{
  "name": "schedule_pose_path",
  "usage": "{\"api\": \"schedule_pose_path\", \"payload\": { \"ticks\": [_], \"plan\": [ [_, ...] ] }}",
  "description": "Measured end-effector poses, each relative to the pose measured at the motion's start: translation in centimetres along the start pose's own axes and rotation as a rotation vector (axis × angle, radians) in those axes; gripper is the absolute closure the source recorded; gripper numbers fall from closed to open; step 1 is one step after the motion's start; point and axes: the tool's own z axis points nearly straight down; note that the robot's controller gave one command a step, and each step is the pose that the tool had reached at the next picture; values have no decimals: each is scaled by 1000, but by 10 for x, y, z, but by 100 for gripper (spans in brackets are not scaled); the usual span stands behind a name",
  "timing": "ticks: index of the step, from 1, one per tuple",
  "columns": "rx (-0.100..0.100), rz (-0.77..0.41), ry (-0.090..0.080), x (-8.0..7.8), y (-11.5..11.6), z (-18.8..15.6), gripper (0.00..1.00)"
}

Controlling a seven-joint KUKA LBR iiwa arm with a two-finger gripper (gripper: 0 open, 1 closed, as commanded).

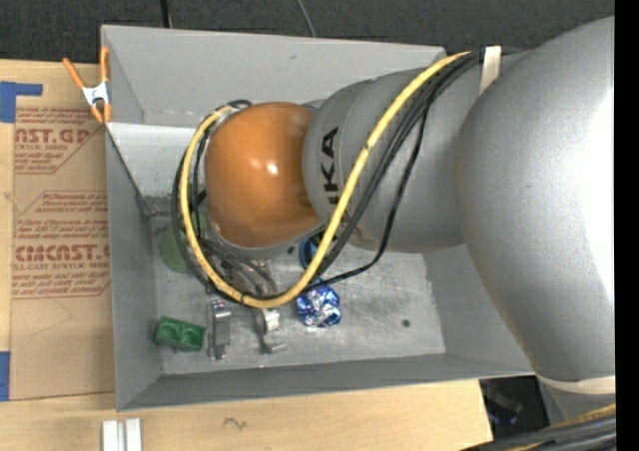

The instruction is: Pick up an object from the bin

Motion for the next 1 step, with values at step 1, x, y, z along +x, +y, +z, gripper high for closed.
{"api": "schedule_pose_path", "payload": {
  "ticks": [1],
  "plan": [
    [-2,143,-3,-7,14,95,0]
  ]
}}
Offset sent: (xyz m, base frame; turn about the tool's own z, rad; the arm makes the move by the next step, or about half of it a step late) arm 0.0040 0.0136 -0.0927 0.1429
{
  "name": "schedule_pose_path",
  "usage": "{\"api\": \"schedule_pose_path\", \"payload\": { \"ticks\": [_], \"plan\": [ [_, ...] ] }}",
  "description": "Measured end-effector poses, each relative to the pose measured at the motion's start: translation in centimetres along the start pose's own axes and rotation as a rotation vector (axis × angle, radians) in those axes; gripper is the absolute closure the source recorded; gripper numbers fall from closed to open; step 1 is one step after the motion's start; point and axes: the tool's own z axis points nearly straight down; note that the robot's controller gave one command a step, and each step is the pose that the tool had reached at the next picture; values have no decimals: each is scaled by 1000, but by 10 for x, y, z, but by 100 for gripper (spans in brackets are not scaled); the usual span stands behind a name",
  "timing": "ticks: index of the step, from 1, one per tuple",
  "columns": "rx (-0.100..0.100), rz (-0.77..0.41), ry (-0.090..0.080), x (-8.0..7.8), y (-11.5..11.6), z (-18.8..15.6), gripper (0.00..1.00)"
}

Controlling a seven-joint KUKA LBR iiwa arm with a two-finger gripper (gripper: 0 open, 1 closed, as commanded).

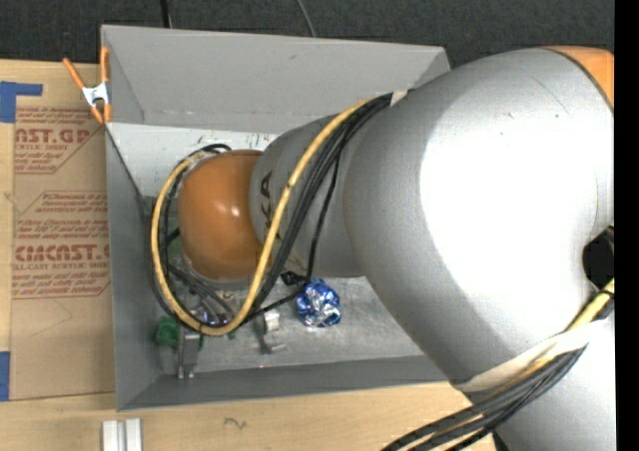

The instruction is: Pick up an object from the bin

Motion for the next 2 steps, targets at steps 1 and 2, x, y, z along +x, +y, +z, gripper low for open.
{"api": "schedule_pose_path", "payload": {
  "ticks": [1,2],
  "plan": [
    [-1,0,-1,-1,0,-3,100],
    [0,-43,-7,-11,-27,-184,100]
  ]
}}
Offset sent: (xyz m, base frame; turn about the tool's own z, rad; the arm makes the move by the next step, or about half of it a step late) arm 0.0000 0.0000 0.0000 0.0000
